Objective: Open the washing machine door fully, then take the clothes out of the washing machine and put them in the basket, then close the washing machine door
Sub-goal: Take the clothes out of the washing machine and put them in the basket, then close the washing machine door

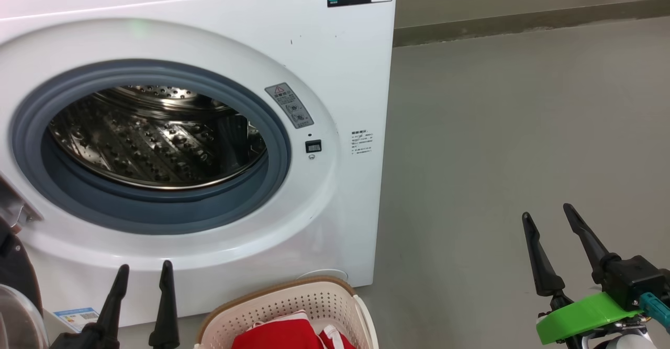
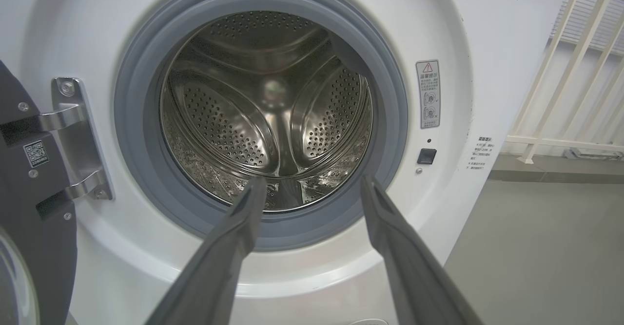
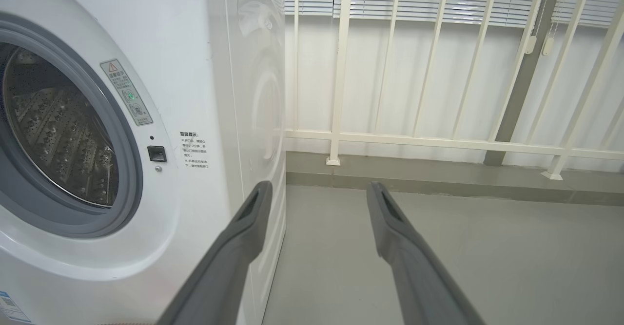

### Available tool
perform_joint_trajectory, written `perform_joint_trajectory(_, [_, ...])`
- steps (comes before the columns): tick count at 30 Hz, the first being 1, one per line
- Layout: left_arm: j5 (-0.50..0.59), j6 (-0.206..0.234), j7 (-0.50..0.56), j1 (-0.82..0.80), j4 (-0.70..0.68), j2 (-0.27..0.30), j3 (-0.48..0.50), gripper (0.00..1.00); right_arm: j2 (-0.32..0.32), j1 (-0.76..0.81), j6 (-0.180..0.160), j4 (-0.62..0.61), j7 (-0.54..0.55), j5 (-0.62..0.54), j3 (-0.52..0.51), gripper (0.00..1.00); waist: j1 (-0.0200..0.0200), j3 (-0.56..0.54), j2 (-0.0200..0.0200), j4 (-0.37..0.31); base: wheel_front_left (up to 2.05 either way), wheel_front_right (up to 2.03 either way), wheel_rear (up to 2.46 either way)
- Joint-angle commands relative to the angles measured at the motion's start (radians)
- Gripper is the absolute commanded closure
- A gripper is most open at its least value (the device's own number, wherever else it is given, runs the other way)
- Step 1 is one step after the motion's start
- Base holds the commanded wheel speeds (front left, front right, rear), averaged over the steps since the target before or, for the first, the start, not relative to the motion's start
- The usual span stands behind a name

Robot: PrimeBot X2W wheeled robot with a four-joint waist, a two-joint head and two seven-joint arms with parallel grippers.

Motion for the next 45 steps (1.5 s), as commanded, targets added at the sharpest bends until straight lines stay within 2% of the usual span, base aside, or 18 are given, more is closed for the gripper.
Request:
perform_joint_trajectory(1, [0.005, -0.006, -0.012, -0.009, -0.025, 0.006, 0.031, 0.0, -0.013, -0.016, 0.0, -0.022, -0.006, -0.001, 0.024, 0.0, 0.0, 0.001, 0.0, 0.001, 0.0, 0.0, 0.0])
perform_joint_trajectory(8, [0.009, -0.009, -0.012, -0.006, -0.021, 0.005, 0.032, 0.0, -0.011, -0.019, 0.0, -0.016, -0.006, 0.0, 0.032, 0.0, 0.0, -0.001, 0.0, 0.003, 0.0, 0.0, 0.0])
perform_joint_trajectory(11, [0.027, 0.007, -0.012, -0.003, -0.018, 0.005, 0.035, 0.0, -0.012, -0.022, 0.0, -0.014, -0.006, 0.001, 0.034, 0.0, 0.0, -0.001, 0.0, 0.002, -0.13, 0.13, 0.0])
perform_joint_trajectory(16, [0.03, 0.008, -0.012, -0.005, -0.028, 0.004, 0.038, 0.0, -0.014, -0.03, 0.0, -0.012, -0.006, 0.003, 0.03, 0.0, 0.0, 0.004, 0.0, 0.001, -0.68, 0.68, 0.0])
perform_joint_trajectory(34, [-0.001, -0.011, -0.012, -0.007, -0.061, 0.003, 0.025, 0.0, -0.018, -0.051, 0.0, -0.004, -0.006, 0.007, 0.035, 0.0, 0.0, 0.028, 0.0, 0.008, -1.75, 1.75, 0.0])
perform_joint_trajectory(45, [-0.004, -0.001, -0.012, -0.005, -0.081, 0.002, 0.034, 0.0, -0.019, -0.059, 0.0, 0.002, -0.006, 0.007, 0.038, 0.0, 0.0, 0.04, 0.0, 0.02, -0.61, 0.61, 0.0])
